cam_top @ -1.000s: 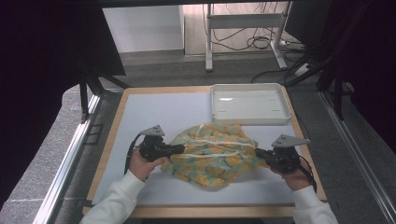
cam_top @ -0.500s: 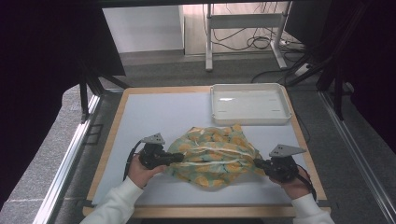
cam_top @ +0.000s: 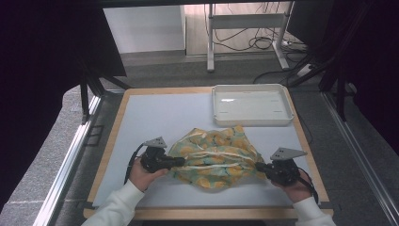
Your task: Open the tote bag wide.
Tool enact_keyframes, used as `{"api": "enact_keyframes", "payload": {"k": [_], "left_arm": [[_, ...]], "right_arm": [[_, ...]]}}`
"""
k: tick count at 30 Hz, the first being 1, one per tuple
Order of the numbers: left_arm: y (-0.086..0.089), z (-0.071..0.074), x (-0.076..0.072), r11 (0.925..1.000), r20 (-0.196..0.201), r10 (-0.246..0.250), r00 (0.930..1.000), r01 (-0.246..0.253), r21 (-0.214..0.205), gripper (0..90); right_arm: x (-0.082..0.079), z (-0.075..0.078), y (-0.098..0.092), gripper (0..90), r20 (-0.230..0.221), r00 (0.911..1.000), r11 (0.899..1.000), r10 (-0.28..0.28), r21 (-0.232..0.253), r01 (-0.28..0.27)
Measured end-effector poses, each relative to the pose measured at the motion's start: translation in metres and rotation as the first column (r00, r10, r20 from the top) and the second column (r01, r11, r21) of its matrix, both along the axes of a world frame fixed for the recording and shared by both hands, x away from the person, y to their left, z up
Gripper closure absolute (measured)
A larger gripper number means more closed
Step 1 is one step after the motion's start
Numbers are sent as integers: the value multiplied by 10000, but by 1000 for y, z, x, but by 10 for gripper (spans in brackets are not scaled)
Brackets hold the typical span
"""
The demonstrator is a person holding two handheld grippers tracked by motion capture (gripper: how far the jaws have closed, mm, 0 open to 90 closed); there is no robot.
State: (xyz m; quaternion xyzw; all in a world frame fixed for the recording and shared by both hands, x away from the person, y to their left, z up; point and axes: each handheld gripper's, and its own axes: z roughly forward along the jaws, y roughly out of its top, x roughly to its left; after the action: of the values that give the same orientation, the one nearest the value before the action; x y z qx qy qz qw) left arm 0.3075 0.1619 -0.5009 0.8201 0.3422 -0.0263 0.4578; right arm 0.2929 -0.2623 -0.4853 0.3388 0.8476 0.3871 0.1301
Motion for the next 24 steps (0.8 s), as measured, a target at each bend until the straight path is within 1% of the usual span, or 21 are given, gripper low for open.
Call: {"api": "enact_keyframes", "payload": {"k": [1, 2, 4, 5, 6, 8, 9, 10, 11, 12, 13, 14, 15, 17, 21, 22, 23, 24], "left_arm": [[0, -2, -2, 10000, -85, -28, 10000, 28, 43, 891], [0, -2, -2, 10000, -85, -28, 10000, 28, 43, 892], [-1, -6, -4, 9998, -134, -116, 9998, 118, 149, 892], [-3, -10, -5, 9992, -267, -192, 9995, 201, 339, 892], [-3, -10, -5, 9992, -267, -192, 9995, 201, 339, 892], [-4, -14, -7, 9984, -287, -237, 9993, 251, 505, 892], [-4, -15, -7, 9982, -329, -244, 9992, 261, 535, 893], [-4, -16, -7, 9980, -370, -232, 9990, 253, 580, 893], [-4, -19, -7, 9970, -471, -250, 9986, 283, 725, 893], [-4, -19, -7, 9970, -471, -250, 9986, 283, 725, 893], [-4, -21, -6, 9961, -507, -259, 9984, 300, 826, 893], [-4, -23, -6, 9954, -560, -219, 9982, 270, 921, 893], [-5, -25, -5, 9943, -642, -186, 9978, 252, 1035, 892], [-5, -27, -4, 9937, -715, -189, 9973, 266, 1091, 891], [-7, -28, -4, 9925, -723, -251, 9971, 335, 1175, 873], [-8, -27, -5, 9926, -675, -232, 9975, 310, 1178, 873], [-8, -25, -6, 9930, -499, -241, 9985, 297, 1145, 842], [-8, -25, -6, 9930, -499, -241, 9985, 297, 1145, 823]], "right_arm": [[-2, -4, 1, 884, -135, 9999, 9999, 108, -104, -110], [-2, -4, 1, 884, -135, 9999, 9999, 108, -104, -110], [-5, -8, 2, 885, -246, 9994, 9992, 231, -326, -239], [-7, -11, 3, 885, -389, 9986, 9980, 352, -503, -371], [-7, -11, 3, 885, -389, 9986, 9980, 352, -503, -371], [-8, -14, 4, 885, -475, 9979, 9965, 437, -686, -469], [-8, -17, 4, 885, -617, 9971, 9957, 443, -782, -490], [-8, -17, 4, 885, -617, 9971, 9957, 443, -782, -490], [-8, -20, 4, 885, -721, 9964, 9953, 435, -831, -494], [-8, -20, 4, 885, -721, 9964, 9953, 435, -831, -494], [-7, -22, 3, 885, -817, 9956, 9943, 468, -916, -543], [-7, -22, 3, 885, -817, 9956, 9943, 468, -916, -543], [-7, -25, 3, 885, -908, 9948, 9942, 467, -925, -551], [-6, -27, 3, 885, -1024, 9938, 9942, 429, -936, -525], [-6, -27, 3, 881, -1014, 9939, 9940, 431, -963, -529], [-6, -27, 4, 867, -1006, 9941, 9943, 411, -938, -506], [-7, -25, 5, 808, -928, 9944, 9940, 499, -928, -585], [-7, -25, 5, 808, -928, 9944, 9940, 499, -928, -585]]}}
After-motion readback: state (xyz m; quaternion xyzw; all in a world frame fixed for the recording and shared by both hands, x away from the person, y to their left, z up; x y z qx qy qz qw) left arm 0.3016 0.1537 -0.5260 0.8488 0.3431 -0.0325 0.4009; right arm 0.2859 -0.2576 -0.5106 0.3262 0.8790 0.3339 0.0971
